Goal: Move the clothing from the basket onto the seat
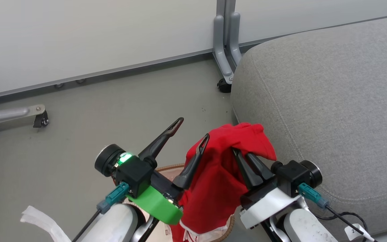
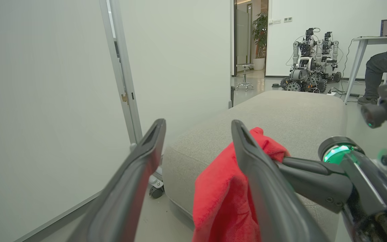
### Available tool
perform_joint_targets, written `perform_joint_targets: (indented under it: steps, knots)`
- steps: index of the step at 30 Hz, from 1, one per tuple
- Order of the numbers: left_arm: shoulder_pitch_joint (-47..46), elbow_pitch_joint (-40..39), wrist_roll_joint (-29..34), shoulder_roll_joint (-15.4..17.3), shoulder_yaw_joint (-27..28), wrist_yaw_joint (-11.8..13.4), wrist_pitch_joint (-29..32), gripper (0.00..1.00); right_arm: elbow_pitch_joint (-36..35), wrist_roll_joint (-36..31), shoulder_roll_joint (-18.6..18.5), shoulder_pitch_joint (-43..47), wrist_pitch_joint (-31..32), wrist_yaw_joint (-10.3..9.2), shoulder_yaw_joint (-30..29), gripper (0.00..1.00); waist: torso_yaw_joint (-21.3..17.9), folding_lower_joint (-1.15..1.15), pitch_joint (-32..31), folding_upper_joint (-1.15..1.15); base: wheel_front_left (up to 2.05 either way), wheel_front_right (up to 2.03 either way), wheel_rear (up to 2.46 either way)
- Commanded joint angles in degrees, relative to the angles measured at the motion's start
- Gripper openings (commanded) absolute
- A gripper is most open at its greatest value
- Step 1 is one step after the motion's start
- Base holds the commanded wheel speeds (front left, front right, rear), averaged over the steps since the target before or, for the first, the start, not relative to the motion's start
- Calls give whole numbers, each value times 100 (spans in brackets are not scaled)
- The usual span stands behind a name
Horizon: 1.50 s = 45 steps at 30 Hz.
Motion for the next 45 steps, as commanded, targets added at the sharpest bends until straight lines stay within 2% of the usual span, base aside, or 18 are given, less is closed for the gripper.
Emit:
perform_joint_targets:
  steps: [1, 8, 14, 20, 31, 40, 45]
  knots:
    - [54, 8, -13, 47, -11, -25, 20, 100, -36, -23, -12, -16, -20, -10, -17, 0, -7, 0, 15, 0, 0, 0, 0]
    - [45, 5, -89, 97, -54, -25, 49, 100, -103, -63, -12, -44, -20, -10, -69, 0, -49, 0, 95, 0, 0, 0, 0]
    - [81, 35, -116, 198, -108, -18, 23, 100, -221, -100, -12, -88, -20, -10, -154, 0, -248, 0, 203, 0, 0, 0, 0]
    - [107, 130, -77, 294, -189, -3, -26, 100, -398, -213, -11, -86, -20, -10, -293, 0, -678, 0, 334, 0, 0, 0, 0]
    - [119, 270, 74, 465, -356, 10, -184, 100, -1056, -394, -10, 83, -20, -10, -811, 0, -1697, 0, 756, 0, 0, 0, 0]
    - [180, 33, 201, 834, -611, -13, -278, 100, -1636, -283, -5, 349, -20, -10, -1135, 0, -2406, 0, 1225, 0, 0, 0, 0]
    - [213, -214, 219, 1135, -784, -18, -292, 100, -1908, -140, -4, 433, -20, -10, -1305, 0, -2611, 0, 1611, 0, 0, 0, 0]
